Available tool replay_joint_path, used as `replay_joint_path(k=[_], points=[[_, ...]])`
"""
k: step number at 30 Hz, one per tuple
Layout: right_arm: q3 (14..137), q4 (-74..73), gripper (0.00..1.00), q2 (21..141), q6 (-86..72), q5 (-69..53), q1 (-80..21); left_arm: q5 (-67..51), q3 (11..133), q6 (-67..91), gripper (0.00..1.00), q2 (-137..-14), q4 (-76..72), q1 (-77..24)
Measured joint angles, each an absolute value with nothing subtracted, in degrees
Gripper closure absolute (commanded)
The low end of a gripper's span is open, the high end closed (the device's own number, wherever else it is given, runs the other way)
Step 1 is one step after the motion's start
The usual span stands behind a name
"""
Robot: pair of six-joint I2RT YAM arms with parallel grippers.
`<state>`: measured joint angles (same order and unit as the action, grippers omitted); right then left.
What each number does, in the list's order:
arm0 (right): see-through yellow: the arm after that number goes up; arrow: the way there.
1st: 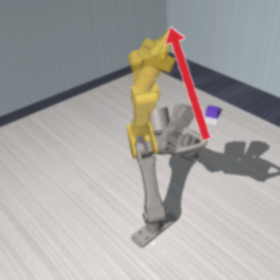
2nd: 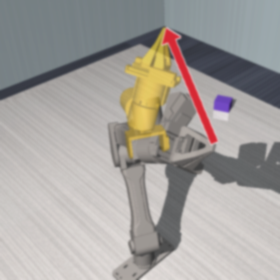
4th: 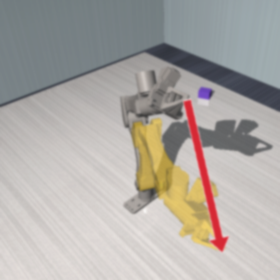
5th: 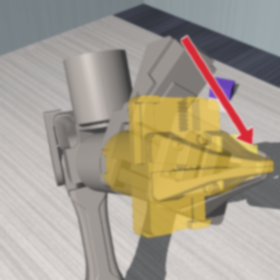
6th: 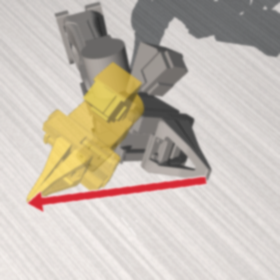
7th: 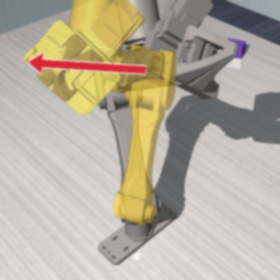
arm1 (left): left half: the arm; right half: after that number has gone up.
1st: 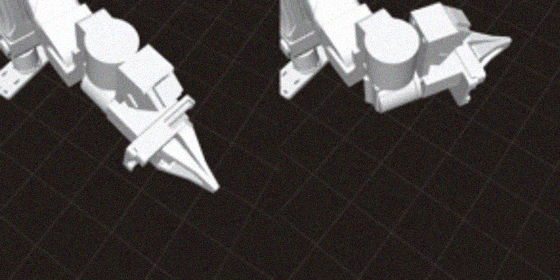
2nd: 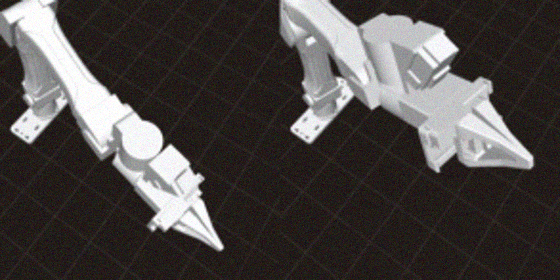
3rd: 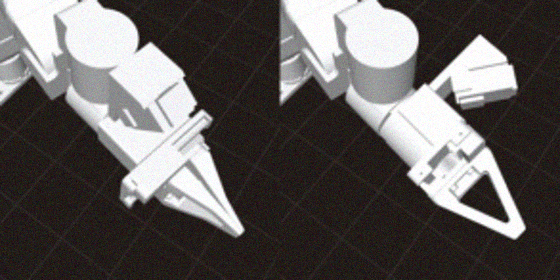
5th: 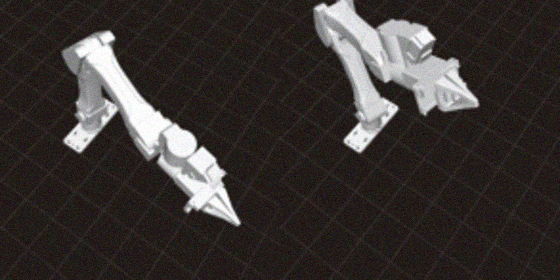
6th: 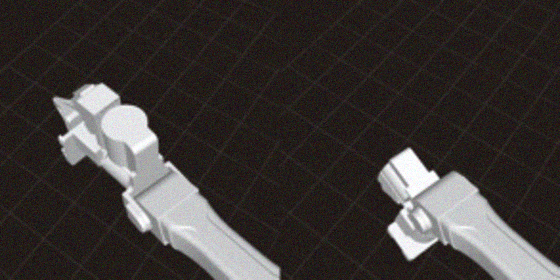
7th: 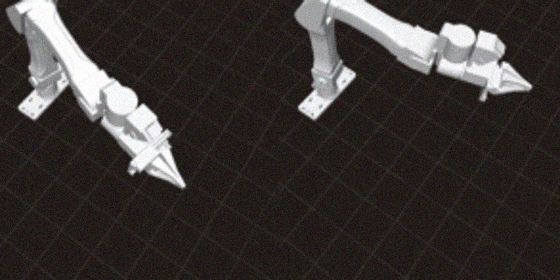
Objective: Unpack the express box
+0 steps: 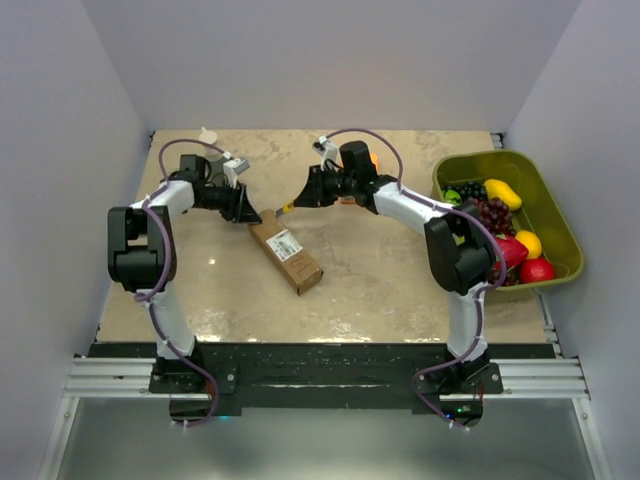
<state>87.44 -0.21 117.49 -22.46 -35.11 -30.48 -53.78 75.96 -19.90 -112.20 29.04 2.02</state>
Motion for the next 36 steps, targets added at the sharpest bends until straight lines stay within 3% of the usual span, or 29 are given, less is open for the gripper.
replay_joint_path(k=[11,22,36], points=[[89.25,3.73,1.00,118.48,-25.17,-35.75,-30.15,-58.78,75.07,-28.60,1.00,-112.53,31.40,-1.17],[86.21,1.39,1.00,116.40,-28.67,-28.01,-28.21,-59.00,74.59,-27.59,1.00,-112.55,30.41,-1.15],[83.05,3.01,1.00,114.26,-31.55,-29.65,-27.99,-59.59,73.63,-26.11,1.00,-112.46,28.60,-0.93]])
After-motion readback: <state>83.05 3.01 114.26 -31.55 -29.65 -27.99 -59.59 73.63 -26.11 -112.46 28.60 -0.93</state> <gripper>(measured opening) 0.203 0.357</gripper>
